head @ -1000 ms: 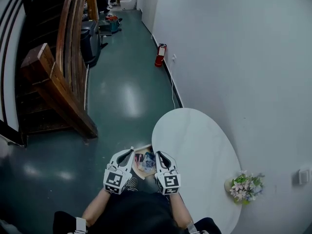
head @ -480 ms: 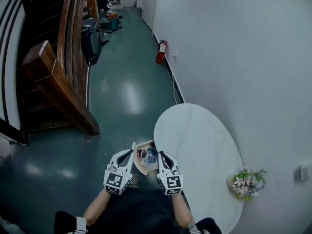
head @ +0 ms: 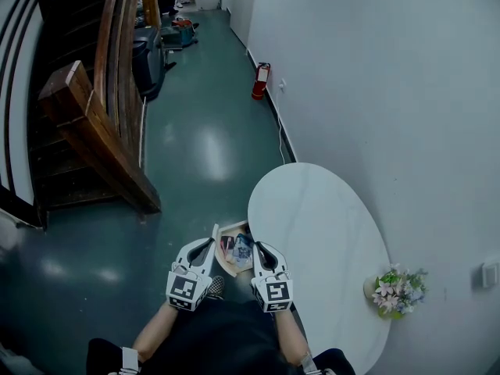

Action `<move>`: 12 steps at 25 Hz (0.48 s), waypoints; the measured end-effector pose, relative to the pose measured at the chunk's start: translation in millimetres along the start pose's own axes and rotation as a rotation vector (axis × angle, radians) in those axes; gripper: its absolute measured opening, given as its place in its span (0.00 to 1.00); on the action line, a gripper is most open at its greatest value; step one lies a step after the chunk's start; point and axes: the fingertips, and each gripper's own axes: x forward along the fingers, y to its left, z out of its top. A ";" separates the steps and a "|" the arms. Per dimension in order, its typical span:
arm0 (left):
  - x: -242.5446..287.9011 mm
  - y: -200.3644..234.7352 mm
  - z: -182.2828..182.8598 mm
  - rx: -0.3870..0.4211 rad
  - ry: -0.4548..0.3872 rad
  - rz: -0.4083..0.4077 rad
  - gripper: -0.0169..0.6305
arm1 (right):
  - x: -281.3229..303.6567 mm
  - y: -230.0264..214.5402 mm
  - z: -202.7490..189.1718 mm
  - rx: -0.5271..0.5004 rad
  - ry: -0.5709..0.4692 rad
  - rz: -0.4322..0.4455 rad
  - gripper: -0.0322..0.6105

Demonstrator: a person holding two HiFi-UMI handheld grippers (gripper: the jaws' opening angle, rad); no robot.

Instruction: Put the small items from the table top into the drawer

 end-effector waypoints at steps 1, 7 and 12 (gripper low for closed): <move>-0.3 -0.8 2.4 0.000 0.001 0.000 0.06 | -1.2 -0.1 0.1 0.001 0.000 -0.001 0.11; 0.4 -6.1 2.1 0.003 -0.004 -0.006 0.06 | -8.1 -2.2 -0.3 0.009 -0.004 -0.006 0.11; -2.1 -7.8 -0.9 0.003 0.000 -0.014 0.06 | -8.4 -0.1 -1.3 0.010 -0.003 -0.007 0.11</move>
